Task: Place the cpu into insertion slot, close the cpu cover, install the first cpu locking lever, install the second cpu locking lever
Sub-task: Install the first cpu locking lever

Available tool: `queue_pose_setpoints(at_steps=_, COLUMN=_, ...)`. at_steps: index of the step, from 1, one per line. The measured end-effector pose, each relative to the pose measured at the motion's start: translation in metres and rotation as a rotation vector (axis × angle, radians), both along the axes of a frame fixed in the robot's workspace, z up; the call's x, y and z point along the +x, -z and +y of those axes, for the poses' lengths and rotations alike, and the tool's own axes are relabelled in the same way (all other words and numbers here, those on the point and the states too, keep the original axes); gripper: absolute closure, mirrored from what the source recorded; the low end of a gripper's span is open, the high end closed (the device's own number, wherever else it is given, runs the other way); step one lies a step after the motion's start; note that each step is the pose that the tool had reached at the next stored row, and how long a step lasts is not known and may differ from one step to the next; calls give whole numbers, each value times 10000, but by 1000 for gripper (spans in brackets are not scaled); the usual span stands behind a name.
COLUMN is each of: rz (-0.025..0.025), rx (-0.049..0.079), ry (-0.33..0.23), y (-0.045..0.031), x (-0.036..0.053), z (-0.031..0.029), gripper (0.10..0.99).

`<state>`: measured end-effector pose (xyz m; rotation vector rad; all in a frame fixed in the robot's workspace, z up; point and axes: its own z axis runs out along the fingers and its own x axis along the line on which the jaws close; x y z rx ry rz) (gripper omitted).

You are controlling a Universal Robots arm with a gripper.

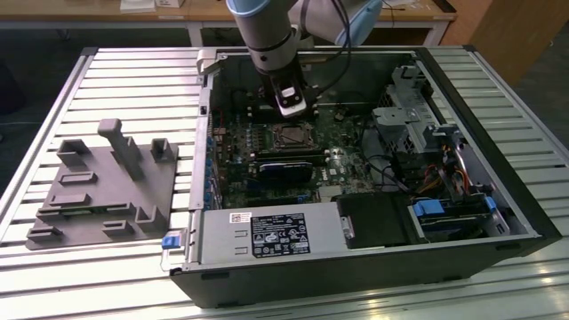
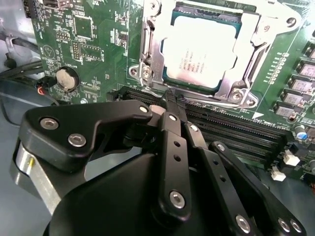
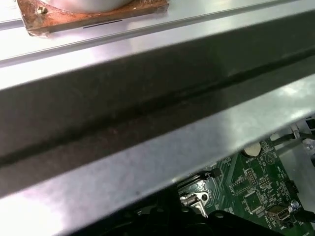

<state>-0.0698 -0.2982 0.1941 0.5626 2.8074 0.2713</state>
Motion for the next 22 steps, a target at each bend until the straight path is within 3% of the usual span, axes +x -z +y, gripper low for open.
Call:
queue_pose_setpoints(at_steps=5, rz=-1, rx=-71, ry=2, y=24, x=-1, z=0, gripper=980)
queue_pose_setpoints(at_steps=15, rz=-5, rx=-85, ry=3, y=41, x=-1, z=0, gripper=980)
queue_pose_setpoints(at_steps=22, rz=-4, rx=-86, ry=3, y=-68, x=-1, z=0, gripper=980)
